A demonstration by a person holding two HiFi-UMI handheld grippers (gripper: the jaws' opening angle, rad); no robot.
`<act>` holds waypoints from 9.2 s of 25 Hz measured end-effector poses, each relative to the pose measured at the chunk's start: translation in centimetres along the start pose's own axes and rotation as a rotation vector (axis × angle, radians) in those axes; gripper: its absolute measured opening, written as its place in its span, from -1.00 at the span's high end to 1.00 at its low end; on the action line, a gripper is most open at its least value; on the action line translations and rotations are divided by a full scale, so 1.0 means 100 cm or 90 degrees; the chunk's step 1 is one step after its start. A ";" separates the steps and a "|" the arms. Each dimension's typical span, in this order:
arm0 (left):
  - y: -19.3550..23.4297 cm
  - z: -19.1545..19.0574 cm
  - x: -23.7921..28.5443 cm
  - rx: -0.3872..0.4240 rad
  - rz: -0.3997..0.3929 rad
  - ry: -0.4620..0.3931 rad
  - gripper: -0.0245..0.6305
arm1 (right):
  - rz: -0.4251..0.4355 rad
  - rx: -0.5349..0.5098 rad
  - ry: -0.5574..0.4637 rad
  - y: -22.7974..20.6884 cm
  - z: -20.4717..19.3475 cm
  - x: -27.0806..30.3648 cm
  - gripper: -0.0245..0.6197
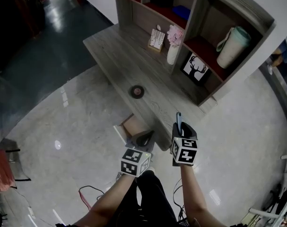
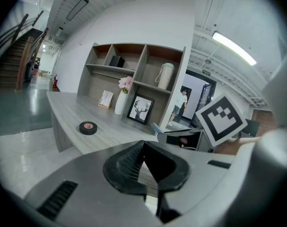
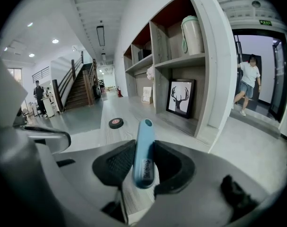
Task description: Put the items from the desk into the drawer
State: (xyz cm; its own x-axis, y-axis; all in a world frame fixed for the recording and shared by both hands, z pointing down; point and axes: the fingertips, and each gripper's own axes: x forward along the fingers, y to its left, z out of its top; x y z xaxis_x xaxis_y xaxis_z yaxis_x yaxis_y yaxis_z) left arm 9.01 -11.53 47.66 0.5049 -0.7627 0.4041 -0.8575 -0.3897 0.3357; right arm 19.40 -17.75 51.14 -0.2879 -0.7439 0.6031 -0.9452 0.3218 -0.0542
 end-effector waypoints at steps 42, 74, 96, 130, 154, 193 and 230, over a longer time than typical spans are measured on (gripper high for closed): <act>0.109 -0.023 -0.108 -0.073 0.154 -0.049 0.90 | 0.147 -0.134 0.027 0.180 -0.005 0.028 0.52; 0.190 -0.100 -0.067 -0.130 0.149 0.017 0.90 | 0.154 -0.165 0.147 0.212 -0.103 0.117 0.51; 0.192 -0.108 -0.075 -0.158 0.150 0.019 0.90 | 0.114 -0.166 0.119 0.209 -0.095 0.115 0.49; 0.113 -0.058 -0.080 -0.066 0.099 0.000 0.90 | 0.142 -0.042 0.008 0.175 -0.046 0.013 0.89; 0.037 -0.009 -0.114 -0.007 0.039 -0.028 0.90 | 0.142 0.034 -0.098 0.163 0.003 -0.083 0.89; 0.011 0.008 -0.125 0.021 0.017 -0.055 0.90 | 0.144 0.052 -0.149 0.158 0.014 -0.114 0.89; 0.085 0.038 -0.056 0.012 0.087 -0.044 0.90 | 0.204 -0.029 -0.067 0.151 0.044 -0.011 0.51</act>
State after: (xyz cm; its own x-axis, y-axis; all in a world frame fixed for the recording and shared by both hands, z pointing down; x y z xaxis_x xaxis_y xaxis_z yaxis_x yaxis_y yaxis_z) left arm -1.46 -12.54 44.97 0.3765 -0.8428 0.3845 -0.9196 -0.2899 0.2650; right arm 4.72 -14.66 46.15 -0.5851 -0.6566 0.4759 -0.7974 0.5728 -0.1900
